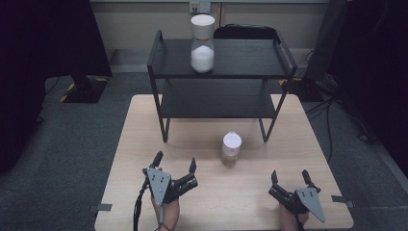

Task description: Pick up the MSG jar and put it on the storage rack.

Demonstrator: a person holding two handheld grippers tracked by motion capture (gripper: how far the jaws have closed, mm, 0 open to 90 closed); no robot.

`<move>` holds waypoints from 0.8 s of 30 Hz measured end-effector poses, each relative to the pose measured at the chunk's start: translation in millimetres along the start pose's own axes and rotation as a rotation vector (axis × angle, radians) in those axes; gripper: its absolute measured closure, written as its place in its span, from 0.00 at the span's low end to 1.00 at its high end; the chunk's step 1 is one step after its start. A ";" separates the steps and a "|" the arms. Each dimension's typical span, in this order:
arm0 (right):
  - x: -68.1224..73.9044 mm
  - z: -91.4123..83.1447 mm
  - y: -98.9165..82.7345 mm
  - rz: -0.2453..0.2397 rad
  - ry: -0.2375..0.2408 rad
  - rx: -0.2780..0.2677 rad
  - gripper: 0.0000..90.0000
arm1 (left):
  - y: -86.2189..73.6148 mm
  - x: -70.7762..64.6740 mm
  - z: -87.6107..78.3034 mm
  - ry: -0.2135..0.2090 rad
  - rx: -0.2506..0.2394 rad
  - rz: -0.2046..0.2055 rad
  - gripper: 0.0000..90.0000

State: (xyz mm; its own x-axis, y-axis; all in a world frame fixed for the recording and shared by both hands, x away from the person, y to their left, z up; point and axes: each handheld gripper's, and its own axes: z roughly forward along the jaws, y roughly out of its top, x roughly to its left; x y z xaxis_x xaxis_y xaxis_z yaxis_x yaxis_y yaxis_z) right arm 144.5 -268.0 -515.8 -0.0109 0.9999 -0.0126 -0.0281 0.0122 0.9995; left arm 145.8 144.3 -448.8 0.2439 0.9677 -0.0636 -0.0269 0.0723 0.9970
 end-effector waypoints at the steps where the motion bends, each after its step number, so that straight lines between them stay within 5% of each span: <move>1: 0.0 0.0 0.0 0.000 0.000 0.000 0.00 | -5.1 0.3 -1.0 0.007 0.006 -0.001 0.00; 8: 0.1 0.0 0.0 -0.001 0.000 0.000 0.00 | -42.6 4.9 2.2 0.052 0.032 0.001 0.00; 12: 0.1 0.0 0.0 -0.001 0.000 0.000 0.00 | -52.3 8.5 2.7 0.052 0.052 -0.008 0.00; 16: 0.0 0.0 0.0 0.000 0.000 0.000 0.00 | -56.8 4.0 3.4 0.088 0.066 0.032 0.00; 24: 0.0 -0.1 -0.1 -0.001 0.000 0.000 0.00 | -65.7 -1.9 4.3 0.118 0.036 0.063 0.00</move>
State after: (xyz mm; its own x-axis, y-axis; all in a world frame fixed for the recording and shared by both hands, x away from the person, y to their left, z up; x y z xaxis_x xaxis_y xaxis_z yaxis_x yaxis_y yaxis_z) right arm 144.5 -267.9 -515.9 -0.0110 0.9999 -0.0134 -0.0283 0.0130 0.9995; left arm 151.2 136.7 -514.0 0.1269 0.9919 -0.0038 -0.0028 0.0041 1.0000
